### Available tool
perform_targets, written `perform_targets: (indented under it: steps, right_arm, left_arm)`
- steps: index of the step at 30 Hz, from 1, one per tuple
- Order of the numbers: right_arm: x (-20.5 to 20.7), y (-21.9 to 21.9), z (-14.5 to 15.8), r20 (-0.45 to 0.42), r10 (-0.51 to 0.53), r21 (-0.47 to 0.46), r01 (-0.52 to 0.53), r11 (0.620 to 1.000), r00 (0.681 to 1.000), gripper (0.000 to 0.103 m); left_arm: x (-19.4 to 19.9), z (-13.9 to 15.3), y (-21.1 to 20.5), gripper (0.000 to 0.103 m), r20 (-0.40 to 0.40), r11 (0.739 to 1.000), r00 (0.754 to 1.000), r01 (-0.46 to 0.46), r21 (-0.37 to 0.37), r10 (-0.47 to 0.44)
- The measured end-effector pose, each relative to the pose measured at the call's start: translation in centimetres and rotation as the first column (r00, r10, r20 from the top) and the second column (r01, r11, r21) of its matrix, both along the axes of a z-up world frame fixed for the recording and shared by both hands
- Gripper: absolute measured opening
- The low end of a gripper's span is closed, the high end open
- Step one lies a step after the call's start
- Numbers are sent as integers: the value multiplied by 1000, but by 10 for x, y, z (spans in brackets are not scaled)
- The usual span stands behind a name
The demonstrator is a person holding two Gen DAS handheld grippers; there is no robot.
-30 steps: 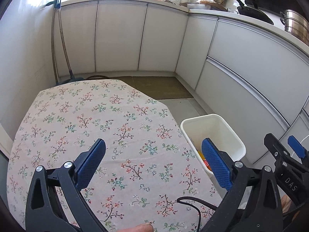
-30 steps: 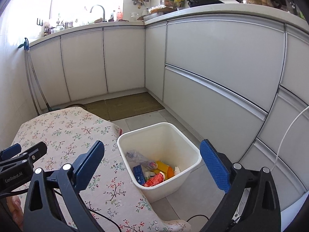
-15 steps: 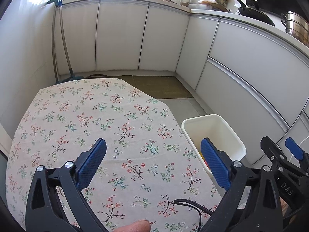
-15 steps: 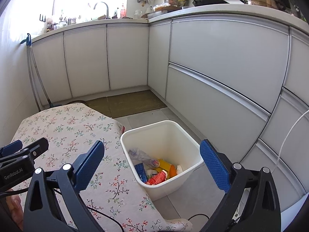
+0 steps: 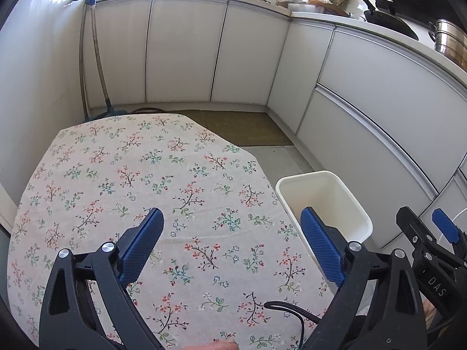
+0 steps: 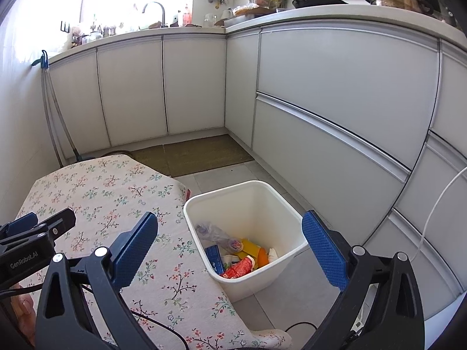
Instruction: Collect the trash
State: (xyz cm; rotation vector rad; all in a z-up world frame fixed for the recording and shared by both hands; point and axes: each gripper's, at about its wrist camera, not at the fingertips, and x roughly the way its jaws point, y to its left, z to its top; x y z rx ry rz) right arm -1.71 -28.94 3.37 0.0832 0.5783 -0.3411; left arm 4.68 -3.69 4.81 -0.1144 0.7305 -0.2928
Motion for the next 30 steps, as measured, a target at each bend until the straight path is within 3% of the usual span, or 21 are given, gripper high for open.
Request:
perform_targets:
  steps: [12,17,21,23,30]
  right_arm:
    - [1,3,-1,-13,10,-1,-10,1000,1000,96]
    - [3,3,-2,-19,8,-2,-8,1000,1000,96]
    - [3,4,-1,-18,10,-7,-10,1000,1000,96]
    - [3,3,-1,-18,8,-9,-8,1000,1000,96]
    - [4,0,-2,-22,-9,-16,9,1000,1000,96]
  left_arm:
    - [2,-3,0,70,0,1000,1000,22,-21,-22]
    - [2,-4,-2,68,7,999,999,43,-19,-43]
    - [0,-3,-6,72,8,998,998,56,-14,-56]
    - [1,-3,-6,84,2,998,998,58,-16,-58]
    - [-1,0,-5,89,12,999,999,51,-10,-51]
